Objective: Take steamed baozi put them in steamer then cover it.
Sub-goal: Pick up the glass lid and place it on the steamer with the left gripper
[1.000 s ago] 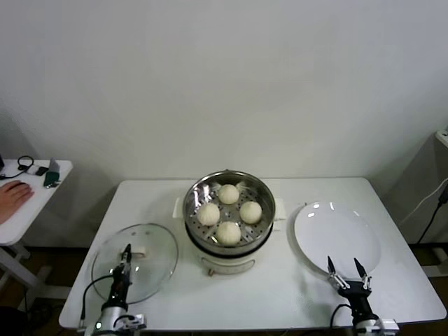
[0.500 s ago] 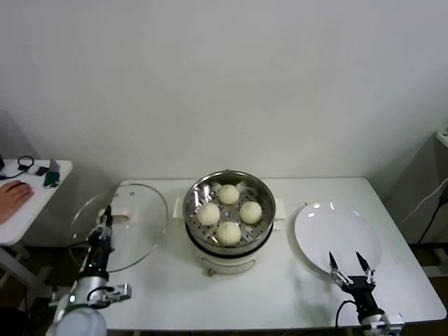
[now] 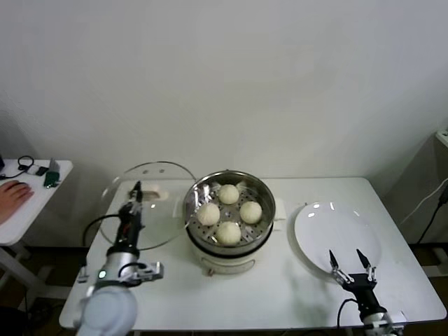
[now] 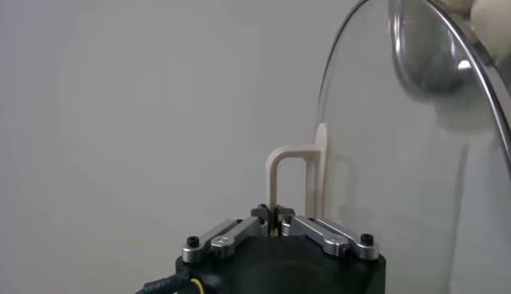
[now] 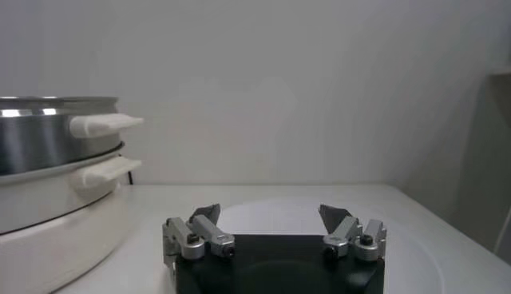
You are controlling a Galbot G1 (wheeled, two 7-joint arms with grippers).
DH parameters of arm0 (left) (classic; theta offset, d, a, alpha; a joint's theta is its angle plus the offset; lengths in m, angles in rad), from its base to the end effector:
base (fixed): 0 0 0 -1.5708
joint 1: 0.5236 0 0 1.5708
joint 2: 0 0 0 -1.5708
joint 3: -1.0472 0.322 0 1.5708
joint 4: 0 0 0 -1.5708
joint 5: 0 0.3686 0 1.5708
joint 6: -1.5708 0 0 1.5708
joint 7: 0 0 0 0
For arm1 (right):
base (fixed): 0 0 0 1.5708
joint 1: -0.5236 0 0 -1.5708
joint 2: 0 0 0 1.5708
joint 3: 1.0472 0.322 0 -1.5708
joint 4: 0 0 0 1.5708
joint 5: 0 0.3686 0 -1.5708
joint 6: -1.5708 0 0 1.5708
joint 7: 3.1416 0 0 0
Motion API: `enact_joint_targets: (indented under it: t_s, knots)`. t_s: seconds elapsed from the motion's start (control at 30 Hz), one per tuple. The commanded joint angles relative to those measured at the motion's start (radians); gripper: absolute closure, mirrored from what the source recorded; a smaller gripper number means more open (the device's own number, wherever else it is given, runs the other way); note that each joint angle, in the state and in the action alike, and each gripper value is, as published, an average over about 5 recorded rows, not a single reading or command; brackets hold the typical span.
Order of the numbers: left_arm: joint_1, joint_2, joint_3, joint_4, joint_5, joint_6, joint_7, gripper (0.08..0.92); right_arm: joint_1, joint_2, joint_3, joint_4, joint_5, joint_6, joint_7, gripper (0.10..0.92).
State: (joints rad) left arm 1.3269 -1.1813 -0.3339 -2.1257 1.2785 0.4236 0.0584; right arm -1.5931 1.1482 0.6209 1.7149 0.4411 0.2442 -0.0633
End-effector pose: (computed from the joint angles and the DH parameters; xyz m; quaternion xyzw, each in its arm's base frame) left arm 0.2569 -0.0061 -0.2201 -0.0636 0.7224 0.6882 0.0196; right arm 0.1904 -0.1427 -0.3858 0.0165 -0.9977 -0.0020 0.0651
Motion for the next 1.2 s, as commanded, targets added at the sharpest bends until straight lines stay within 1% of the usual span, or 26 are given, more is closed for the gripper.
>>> enact_joint_targets:
  t_s: [0.03,0.17,0.37,0.47,0.57,0.8,1.0,1.2]
  knots:
    - [-0.230,-0.121,0.411,0.068,0.164,0.209,0.226,0.863,0.002,-0.003,-0.001,-0.002,-0.006,0.000,-0.007,0.203]
    - [-0.278,-0.186,0.465,0.126,0.205,0.233,0.255,0.863,0.002,-0.004,0.000,-0.012,-0.006,0.008,-0.011,0.203]
    - [-0.312,-0.283,0.505,0.202,0.266,0.239,0.263,0.863,0.001,-0.001,0.001,-0.020,-0.006,0.016,-0.014,0.203]
    - [-0.320,-0.320,0.517,0.235,0.287,0.238,0.261,0.863,0.001,-0.002,0.001,-0.023,-0.006,0.017,-0.015,0.203]
    - [-0.323,-0.342,0.522,0.261,0.299,0.238,0.258,0.863,0.001,-0.004,0.002,-0.024,-0.005,0.019,-0.015,0.203]
    - [-0.348,-0.351,0.523,0.308,0.296,0.241,0.250,0.863,0.001,-0.005,0.004,-0.028,-0.006,0.021,-0.018,0.203]
    - [-0.365,-0.336,0.510,0.340,0.294,0.238,0.238,0.863,-0.001,-0.005,0.008,-0.034,-0.006,0.024,-0.019,0.203]
    - [-0.355,-0.315,0.488,0.351,0.298,0.234,0.229,0.863,0.001,-0.006,0.010,-0.043,-0.005,0.029,-0.022,0.203]
